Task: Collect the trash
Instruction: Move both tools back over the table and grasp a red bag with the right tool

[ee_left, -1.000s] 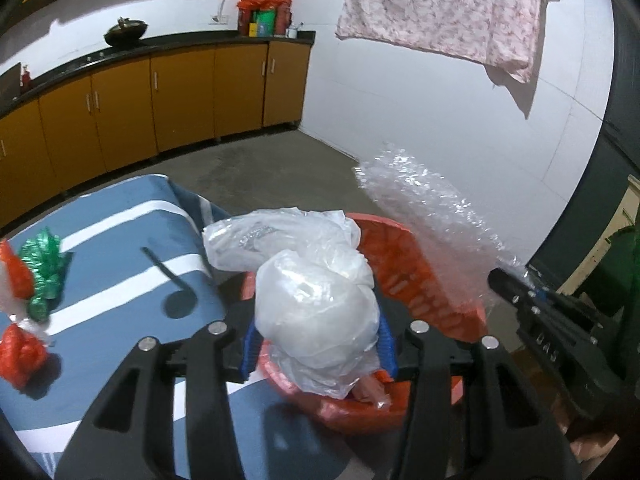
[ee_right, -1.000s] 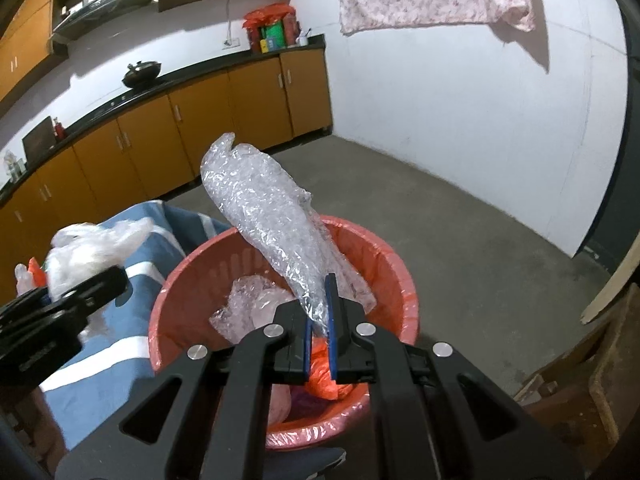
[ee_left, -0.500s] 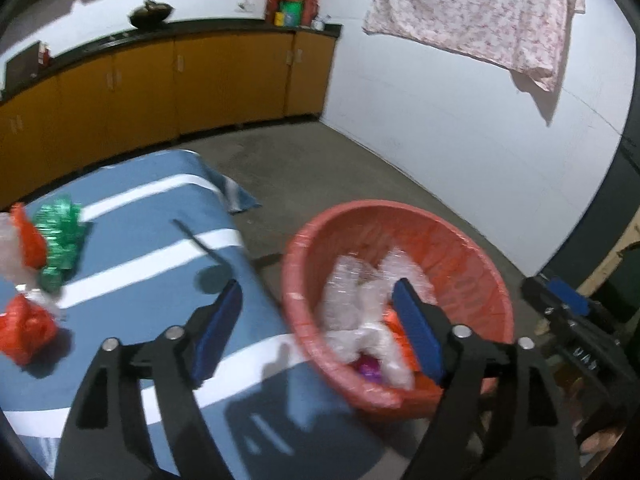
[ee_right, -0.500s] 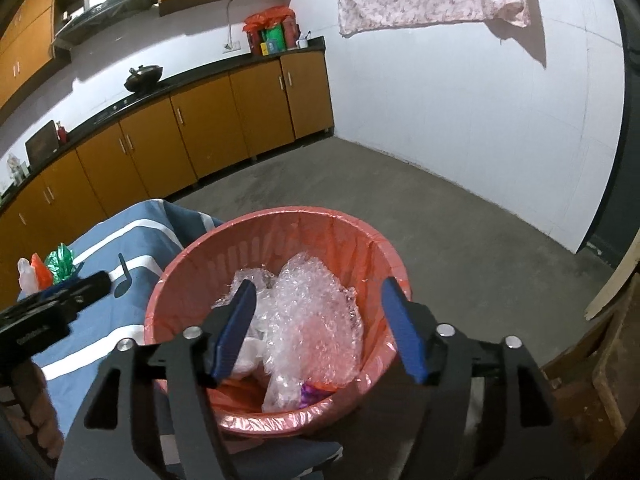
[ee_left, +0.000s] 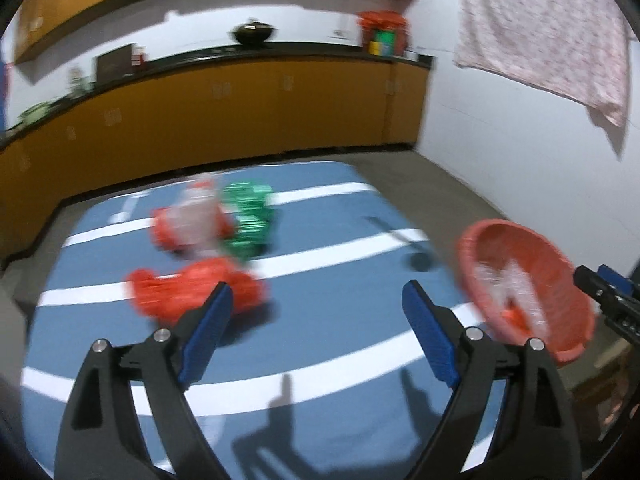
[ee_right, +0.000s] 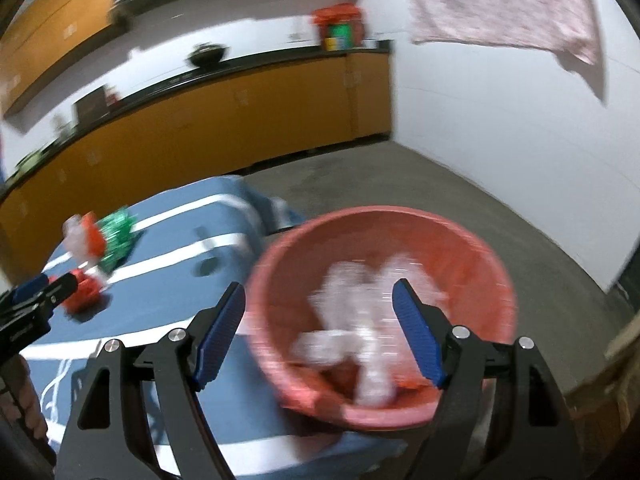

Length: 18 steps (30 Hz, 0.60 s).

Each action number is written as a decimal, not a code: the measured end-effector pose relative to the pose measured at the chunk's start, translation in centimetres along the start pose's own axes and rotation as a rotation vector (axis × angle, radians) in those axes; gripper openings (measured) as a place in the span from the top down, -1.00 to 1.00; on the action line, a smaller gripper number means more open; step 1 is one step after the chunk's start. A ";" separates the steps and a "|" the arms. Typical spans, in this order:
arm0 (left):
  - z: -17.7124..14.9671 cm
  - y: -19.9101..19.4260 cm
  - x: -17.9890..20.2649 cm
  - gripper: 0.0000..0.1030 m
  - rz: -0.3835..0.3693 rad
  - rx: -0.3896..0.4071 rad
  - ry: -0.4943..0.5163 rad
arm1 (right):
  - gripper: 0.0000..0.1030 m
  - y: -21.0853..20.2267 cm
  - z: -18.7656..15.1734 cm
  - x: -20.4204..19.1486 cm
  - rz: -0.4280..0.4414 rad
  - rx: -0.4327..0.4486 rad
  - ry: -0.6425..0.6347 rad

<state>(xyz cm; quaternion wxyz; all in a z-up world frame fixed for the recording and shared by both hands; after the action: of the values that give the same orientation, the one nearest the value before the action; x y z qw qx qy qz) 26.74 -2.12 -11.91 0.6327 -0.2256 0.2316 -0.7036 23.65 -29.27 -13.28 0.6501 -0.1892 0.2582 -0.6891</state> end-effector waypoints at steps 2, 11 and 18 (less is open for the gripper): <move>-0.5 -0.8 -3.8 -0.68 0.072 0.008 -0.024 | -0.47 0.5 0.0 -3.5 0.050 -0.007 -0.048; -3.6 -4.6 -19.4 -0.73 0.315 0.000 -0.200 | -0.47 3.2 -1.2 -20.7 0.278 -0.062 -0.211; -5.2 -6.8 -26.0 -0.79 0.396 0.009 -0.278 | -0.47 5.7 -1.7 -27.9 0.316 -0.091 -0.247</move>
<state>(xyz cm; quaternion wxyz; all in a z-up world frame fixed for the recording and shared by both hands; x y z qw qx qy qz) 20.73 24.61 -12.51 0.7853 -0.2676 0.1787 -0.5289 29.54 -1.48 -15.99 0.7676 -0.2587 0.2338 -0.5379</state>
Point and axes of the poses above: each gripper's, at about its wrist camera, not at the fingertips, and y roughly the way its jaws point, x to its right, z to its top, the point moved 10 cm from there along y, roughly the way its jaws point, and after that the axes turned 1 degree about -x, right-handed, at the moved point
